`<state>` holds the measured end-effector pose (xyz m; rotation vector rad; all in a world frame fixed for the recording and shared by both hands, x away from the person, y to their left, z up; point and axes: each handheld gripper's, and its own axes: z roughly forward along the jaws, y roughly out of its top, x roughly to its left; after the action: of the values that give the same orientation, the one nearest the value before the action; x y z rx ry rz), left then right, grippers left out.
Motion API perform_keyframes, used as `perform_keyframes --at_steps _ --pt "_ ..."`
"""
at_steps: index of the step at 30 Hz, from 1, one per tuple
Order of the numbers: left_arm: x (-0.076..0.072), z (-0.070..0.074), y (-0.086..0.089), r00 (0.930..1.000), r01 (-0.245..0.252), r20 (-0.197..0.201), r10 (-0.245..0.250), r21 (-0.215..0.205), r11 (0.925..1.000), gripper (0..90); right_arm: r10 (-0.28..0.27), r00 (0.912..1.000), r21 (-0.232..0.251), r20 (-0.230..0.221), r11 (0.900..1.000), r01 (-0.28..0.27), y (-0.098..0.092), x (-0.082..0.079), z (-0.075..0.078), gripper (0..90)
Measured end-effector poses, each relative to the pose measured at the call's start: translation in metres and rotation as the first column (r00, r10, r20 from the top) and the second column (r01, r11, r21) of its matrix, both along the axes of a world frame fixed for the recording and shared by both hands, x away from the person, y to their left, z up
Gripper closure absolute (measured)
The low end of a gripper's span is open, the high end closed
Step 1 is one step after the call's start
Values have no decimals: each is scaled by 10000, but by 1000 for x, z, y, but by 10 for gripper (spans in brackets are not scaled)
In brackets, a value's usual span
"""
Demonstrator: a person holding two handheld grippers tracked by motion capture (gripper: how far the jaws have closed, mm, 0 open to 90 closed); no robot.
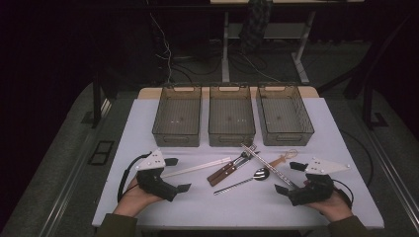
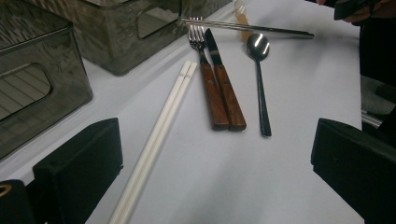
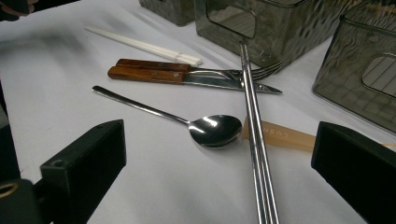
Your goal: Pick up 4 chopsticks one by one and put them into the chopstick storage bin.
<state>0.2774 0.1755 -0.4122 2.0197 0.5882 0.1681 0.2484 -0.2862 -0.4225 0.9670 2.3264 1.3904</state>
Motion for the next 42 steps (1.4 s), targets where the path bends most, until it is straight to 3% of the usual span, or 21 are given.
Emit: perform_keyframes --at_steps 11,18,28,32,34,38,39,40,41,42 --pt "2 0 0 9999 -102 -66 102 -5 9999 12 78 9999 209 -86 9998 -76 -1 2 0 27" --pt "-2 5 2 9996 -248 117 246 139 9996 32 174 9998 516 -75 9985 -170 2 1 1 27" --pt "7 6 2 9996 -276 24 275 161 9995 130 162 9997 469 -161 9988 -155 3 4 -1 26" --pt "11 9 1 9995 -318 -69 318 -111 9994 179 158 9997 463 -193 9988 -149 3 3 -1 27" --pt "13 10 0 9997 -261 39 261 -35 9997 259 189 9997 473 -156 9987 -181 3 3 -1 26" --pt "18 8 -1 9995 -305 98 305 13 9995 322 200 9996 467 -184 9987 -192 4 4 -1 27" --pt "20 8 0 9993 -359 116 358 61 9993 386 193 9996 458 -209 9988 -183 4 4 -2 27" --pt "22 7 1 9993 -357 81 356 104 9993 386 193 9996 458 -209 9988 -183 4 4 -2 27" --pt "24 6 2 9993 -382 44 382 142 9992 470 209 9996 466 -194 9987 -200 4 5 -2 27" --pt "26 5 3 9992 -392 -20 393 194 9990 470 209 9996 466 -194 9987 -200 4 5 -2 27"
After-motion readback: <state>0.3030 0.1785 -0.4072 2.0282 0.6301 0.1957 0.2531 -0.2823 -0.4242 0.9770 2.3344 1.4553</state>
